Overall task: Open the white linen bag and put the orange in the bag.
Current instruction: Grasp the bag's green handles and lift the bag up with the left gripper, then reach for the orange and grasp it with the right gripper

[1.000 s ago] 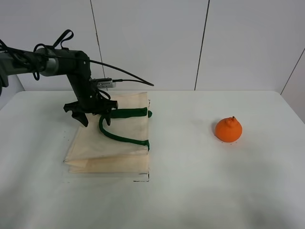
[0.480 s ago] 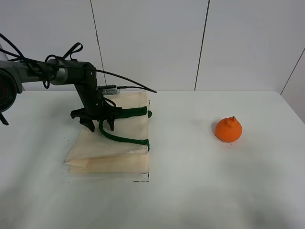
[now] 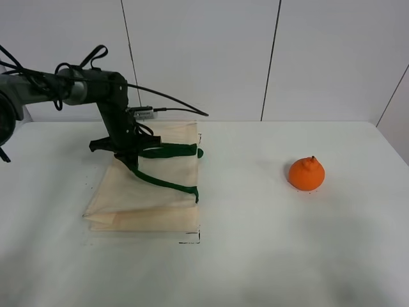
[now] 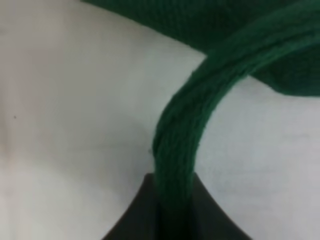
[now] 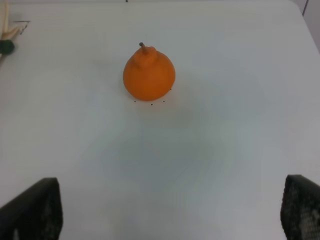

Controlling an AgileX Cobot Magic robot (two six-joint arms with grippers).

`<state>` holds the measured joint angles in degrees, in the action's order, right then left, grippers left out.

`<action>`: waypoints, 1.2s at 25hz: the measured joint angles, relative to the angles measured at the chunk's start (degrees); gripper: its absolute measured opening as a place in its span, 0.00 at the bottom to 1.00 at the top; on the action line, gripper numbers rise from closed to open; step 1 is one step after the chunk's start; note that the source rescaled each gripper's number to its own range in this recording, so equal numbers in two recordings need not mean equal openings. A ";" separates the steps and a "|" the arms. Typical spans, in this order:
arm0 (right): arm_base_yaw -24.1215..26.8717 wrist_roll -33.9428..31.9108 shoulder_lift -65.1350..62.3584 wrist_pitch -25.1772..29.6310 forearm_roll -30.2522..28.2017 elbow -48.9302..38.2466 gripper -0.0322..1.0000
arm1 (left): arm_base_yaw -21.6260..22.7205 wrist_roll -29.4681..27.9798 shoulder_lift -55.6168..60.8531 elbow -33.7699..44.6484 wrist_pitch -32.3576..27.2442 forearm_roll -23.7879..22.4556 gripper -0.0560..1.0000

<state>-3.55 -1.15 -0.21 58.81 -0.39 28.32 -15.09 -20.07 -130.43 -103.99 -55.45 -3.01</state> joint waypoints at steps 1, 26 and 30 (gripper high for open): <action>0.00 0.00 0.00 0.00 0.00 0.00 0.97 | 0.00 0.69 1.38 -1.42 -1.47 0.00 0.05; 0.00 0.05 46.16 -11.59 1.28 13.20 0.97 | 0.00 9.81 24.56 -16.94 -12.81 12.22 0.05; 0.00 2.20 67.85 -13.06 1.39 23.79 0.97 | 0.00 9.87 24.68 -16.94 -12.81 12.27 0.05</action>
<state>-3.55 1.05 67.64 45.75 1.01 52.11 -15.09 -10.20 -105.75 -120.93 -68.26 9.26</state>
